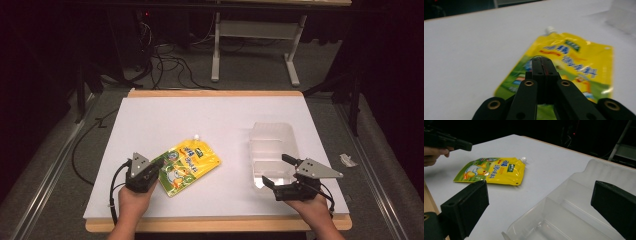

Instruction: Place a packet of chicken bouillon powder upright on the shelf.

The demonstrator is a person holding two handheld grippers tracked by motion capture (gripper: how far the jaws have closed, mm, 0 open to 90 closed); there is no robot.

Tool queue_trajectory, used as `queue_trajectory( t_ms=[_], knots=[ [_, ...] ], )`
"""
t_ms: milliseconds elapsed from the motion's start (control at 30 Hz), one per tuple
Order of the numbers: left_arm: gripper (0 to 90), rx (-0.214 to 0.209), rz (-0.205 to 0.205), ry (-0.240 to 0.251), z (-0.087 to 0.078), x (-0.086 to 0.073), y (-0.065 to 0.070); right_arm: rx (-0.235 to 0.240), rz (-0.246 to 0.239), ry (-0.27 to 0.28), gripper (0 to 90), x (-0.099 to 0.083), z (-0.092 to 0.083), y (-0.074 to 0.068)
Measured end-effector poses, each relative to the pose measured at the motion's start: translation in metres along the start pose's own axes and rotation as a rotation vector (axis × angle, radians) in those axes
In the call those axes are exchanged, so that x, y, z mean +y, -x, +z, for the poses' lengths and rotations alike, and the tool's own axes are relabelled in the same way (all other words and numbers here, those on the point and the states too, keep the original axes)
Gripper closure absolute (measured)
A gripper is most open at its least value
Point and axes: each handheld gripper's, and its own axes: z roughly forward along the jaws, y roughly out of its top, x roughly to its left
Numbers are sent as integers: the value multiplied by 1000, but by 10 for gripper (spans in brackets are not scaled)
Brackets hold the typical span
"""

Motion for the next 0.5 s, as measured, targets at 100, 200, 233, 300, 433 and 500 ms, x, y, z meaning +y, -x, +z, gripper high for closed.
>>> queue_trajectory(
  t_ms=[100,200,233,300,433,500],
  knots=[
    [900,52,-35,-36,7,-3,-18,5,-4,-5,19,0,2,0],
    [900,85,-53,-58,13,-5,-28,5,-2,-10,20,-1,3,-1],
    [900,98,-72,-68,17,-6,-34,6,-6,-12,22,-1,3,-1],
    [900,100,-77,-81,21,-7,-38,8,-8,-11,22,-1,3,-2],
    [900,105,-68,-144,41,-7,-44,13,-10,-10,26,-1,3,-3],
    [900,111,-78,-163,48,-7,-46,11,-15,-12,29,-1,3,-3]
  ],
)
